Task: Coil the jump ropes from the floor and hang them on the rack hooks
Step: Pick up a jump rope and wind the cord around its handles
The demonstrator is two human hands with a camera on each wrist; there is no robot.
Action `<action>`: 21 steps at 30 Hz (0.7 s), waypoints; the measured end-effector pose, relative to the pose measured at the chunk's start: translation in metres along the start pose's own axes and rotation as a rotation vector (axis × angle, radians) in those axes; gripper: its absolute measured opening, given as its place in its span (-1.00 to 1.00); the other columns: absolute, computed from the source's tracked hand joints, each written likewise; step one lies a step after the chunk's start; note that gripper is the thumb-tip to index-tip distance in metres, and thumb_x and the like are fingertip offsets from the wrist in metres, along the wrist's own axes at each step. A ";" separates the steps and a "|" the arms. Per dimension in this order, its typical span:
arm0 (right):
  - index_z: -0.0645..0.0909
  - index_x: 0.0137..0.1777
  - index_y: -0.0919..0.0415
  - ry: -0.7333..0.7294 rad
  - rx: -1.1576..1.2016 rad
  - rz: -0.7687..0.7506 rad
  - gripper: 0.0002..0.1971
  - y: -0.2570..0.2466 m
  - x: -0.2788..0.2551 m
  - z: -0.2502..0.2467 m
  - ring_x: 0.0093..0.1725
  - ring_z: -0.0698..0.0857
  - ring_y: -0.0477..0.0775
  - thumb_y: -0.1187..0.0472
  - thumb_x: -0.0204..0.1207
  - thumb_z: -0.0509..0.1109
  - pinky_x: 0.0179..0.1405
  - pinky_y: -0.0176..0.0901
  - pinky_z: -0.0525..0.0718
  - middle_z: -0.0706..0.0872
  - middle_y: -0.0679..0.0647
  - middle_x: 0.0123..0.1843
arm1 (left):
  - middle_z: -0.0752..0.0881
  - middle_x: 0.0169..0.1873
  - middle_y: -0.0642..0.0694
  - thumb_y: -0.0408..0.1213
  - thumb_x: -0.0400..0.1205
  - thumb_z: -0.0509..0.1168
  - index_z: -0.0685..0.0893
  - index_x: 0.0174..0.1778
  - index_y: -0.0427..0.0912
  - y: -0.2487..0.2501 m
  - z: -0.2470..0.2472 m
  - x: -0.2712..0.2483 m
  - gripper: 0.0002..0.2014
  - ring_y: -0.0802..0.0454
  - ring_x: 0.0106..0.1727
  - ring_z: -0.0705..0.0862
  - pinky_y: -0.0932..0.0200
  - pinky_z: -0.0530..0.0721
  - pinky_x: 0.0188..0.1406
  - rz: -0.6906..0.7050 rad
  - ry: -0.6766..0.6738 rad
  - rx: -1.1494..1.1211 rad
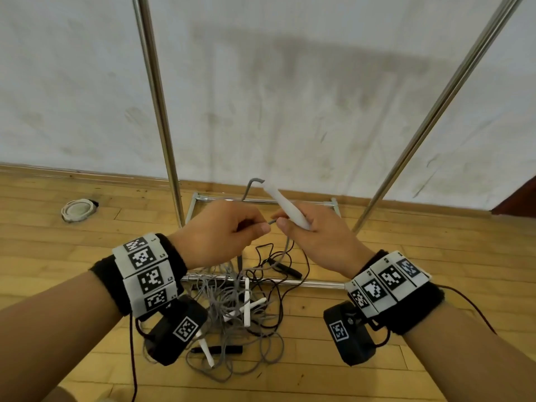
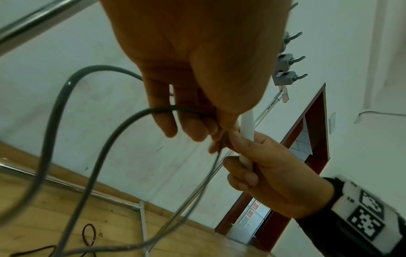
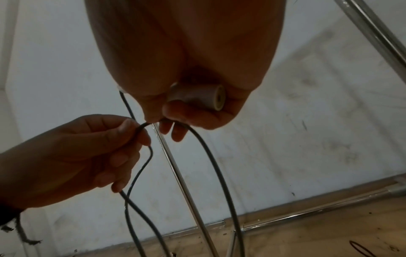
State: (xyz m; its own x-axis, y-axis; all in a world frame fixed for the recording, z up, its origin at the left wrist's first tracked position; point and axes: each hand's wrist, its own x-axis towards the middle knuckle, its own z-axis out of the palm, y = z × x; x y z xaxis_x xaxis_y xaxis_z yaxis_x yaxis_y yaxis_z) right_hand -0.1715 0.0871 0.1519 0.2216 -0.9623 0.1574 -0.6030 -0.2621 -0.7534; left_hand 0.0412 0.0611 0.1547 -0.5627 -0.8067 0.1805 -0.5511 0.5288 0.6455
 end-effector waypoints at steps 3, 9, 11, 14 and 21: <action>0.66 -0.10 0.11 -0.038 -0.035 -0.027 -0.82 0.000 0.001 0.002 -0.51 0.47 -0.19 0.04 0.65 0.38 -0.50 -0.33 0.40 0.55 -0.12 -0.46 | 0.73 -0.33 0.17 -0.02 0.71 0.25 0.73 -0.10 0.04 -0.007 0.000 -0.002 -0.81 0.16 -0.38 0.72 0.20 0.67 -0.34 0.019 -0.046 -0.018; 0.61 -0.29 0.00 0.167 -0.060 -0.105 -0.76 -0.001 0.005 -0.013 -0.56 0.43 -0.17 0.07 0.63 0.41 -0.56 -0.41 0.35 0.49 -0.14 -0.53 | 0.74 -0.27 0.14 -0.10 0.79 0.11 0.64 -0.10 0.15 -0.035 0.002 -0.004 -0.76 0.27 -0.17 0.70 0.27 0.65 -0.11 -0.095 -0.266 -0.043; 0.63 -0.27 0.16 0.248 -0.083 -0.102 -0.74 0.002 0.006 -0.021 -0.55 0.42 -0.15 0.08 0.63 0.41 -0.56 -0.40 0.35 0.46 -0.11 -0.52 | 0.75 -0.24 0.16 -0.11 0.80 0.08 0.65 -0.08 0.14 -0.040 0.006 -0.005 -0.75 0.23 -0.12 0.70 0.13 0.66 0.03 -0.116 -0.344 -0.043; 0.64 -0.24 0.17 0.353 -0.053 -0.088 -0.76 0.006 0.006 -0.035 -0.55 0.42 -0.16 0.09 0.64 0.39 -0.57 -0.40 0.36 0.47 -0.11 -0.51 | 0.76 -0.18 0.13 -0.13 0.81 0.06 0.67 -0.05 0.04 -0.047 0.012 -0.006 -0.72 0.13 -0.05 0.70 0.00 0.63 0.16 -0.154 -0.426 -0.051; 0.69 -0.25 -0.01 0.437 -0.070 -0.003 -0.82 0.015 0.003 -0.058 -0.50 0.46 -0.13 0.03 0.58 0.44 -0.47 -0.13 0.48 0.61 0.01 -0.46 | 0.76 -0.12 0.11 -0.11 0.80 0.10 0.69 -0.09 0.08 -0.065 0.012 -0.004 -0.73 0.09 -0.02 0.70 0.00 0.65 0.16 -0.233 -0.434 0.010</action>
State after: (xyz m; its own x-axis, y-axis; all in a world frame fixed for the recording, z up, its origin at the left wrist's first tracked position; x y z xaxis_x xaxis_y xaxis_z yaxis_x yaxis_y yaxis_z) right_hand -0.2246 0.0761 0.1778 -0.1123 -0.8978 0.4258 -0.6568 -0.2545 -0.7098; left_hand 0.0724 0.0332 0.1028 -0.6276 -0.7206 -0.2947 -0.6971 0.3517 0.6248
